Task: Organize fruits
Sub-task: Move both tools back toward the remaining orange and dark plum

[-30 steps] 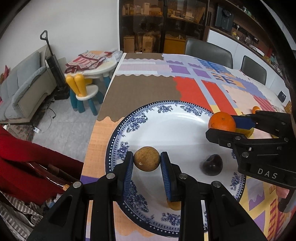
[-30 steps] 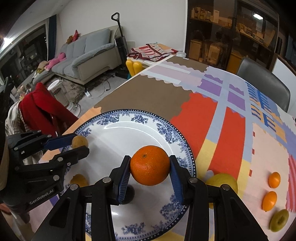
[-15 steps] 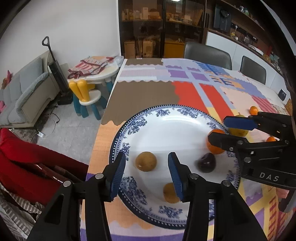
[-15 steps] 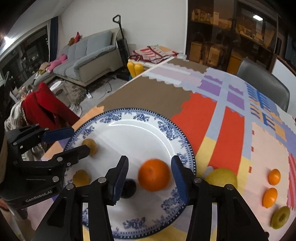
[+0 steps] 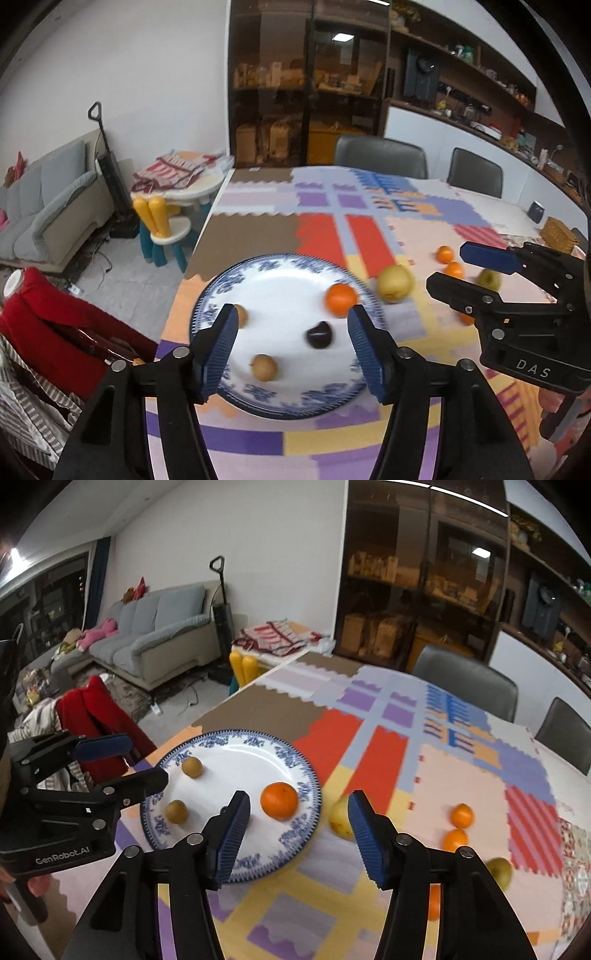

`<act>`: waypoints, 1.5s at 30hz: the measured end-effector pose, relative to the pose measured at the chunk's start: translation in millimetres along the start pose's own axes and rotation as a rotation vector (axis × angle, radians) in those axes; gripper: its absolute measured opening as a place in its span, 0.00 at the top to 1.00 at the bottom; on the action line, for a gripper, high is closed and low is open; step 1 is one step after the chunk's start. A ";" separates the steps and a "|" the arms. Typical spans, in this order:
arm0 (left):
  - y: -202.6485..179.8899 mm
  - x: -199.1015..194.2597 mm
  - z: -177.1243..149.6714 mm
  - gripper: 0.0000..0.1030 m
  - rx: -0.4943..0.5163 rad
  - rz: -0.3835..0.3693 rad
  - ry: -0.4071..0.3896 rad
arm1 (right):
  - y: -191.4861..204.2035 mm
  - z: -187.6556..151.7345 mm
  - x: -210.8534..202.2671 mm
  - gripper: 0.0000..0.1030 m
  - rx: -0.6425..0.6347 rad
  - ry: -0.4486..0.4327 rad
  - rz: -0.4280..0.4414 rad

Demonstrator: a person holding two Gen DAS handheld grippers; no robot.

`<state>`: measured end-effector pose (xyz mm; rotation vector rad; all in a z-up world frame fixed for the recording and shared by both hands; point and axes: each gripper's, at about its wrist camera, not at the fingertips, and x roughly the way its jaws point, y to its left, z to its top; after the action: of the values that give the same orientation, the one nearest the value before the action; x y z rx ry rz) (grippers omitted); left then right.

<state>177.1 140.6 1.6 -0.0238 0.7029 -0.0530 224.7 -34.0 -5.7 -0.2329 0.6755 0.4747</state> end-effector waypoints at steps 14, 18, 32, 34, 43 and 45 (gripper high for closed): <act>-85.1 -47.5 -3.6 0.29 0.109 -0.041 -0.113 | -49.6 -35.0 -91.6 0.40 0.054 -0.123 -0.109; -109.6 -50.2 -5.9 0.26 0.139 -0.073 -0.126 | -63.5 -47.2 -112.1 0.40 0.048 -0.147 -0.148; -174.5 -38.3 -8.3 0.21 0.238 -0.176 -0.163 | -107.8 -78.9 -142.0 0.40 0.033 -0.171 -0.202; -180.7 -35.3 -7.8 0.21 0.253 -0.185 -0.166 | -112.8 -82.4 -141.7 0.40 0.033 -0.166 -0.196; -202.1 -13.0 -13.7 0.21 0.341 -0.210 -0.156 | -132.0 -99.7 -131.2 0.40 0.014 -0.134 -0.195; -205.5 -4.1 -15.8 0.21 0.362 -0.217 -0.143 | -133.4 -103.9 -126.0 0.40 0.001 -0.123 -0.192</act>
<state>155.5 -64.5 0.4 0.2416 0.5377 -0.3820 148.3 -230.3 4.2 -0.2624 0.5271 0.3015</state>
